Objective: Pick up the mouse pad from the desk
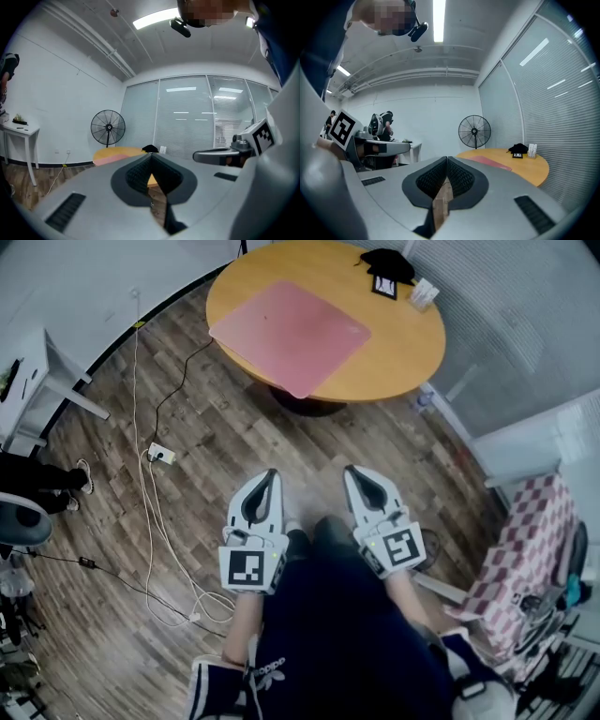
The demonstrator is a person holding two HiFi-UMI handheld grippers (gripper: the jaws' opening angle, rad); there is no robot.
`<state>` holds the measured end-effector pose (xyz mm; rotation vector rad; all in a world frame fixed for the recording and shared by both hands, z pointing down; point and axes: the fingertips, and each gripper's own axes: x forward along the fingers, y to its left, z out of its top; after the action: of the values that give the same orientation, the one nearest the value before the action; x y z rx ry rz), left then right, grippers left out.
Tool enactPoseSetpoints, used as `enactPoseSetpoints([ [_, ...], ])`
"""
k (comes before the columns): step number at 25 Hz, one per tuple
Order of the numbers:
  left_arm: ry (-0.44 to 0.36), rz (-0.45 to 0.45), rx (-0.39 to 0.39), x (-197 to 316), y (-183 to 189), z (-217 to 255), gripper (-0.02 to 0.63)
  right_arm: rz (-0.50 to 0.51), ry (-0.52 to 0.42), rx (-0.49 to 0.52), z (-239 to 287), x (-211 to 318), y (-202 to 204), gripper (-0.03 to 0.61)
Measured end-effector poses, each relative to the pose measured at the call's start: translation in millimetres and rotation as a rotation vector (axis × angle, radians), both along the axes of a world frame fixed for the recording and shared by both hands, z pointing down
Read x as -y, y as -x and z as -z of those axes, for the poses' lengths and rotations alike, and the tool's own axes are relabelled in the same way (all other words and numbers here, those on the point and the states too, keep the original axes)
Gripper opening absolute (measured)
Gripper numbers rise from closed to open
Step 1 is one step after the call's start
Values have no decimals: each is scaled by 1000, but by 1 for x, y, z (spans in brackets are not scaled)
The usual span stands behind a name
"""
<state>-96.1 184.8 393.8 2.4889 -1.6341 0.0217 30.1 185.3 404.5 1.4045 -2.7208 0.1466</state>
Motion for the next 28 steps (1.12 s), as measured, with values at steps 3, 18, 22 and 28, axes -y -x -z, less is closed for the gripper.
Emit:
enactPoseSetpoints([
  [3, 24, 1, -4, 4, 4, -7, 3, 4, 13, -21, -7, 6, 3, 3],
  [18, 49, 50, -4, 84, 4, -16, 3, 34, 41, -22, -19, 91, -5, 3],
  [22, 37, 62, 11, 126, -8, -12, 3, 21, 34, -28, -19, 130, -31, 3],
  [28, 9, 90, 26, 180, -28, -5, 3, 34, 21, -32, -18, 184, -61, 3],
])
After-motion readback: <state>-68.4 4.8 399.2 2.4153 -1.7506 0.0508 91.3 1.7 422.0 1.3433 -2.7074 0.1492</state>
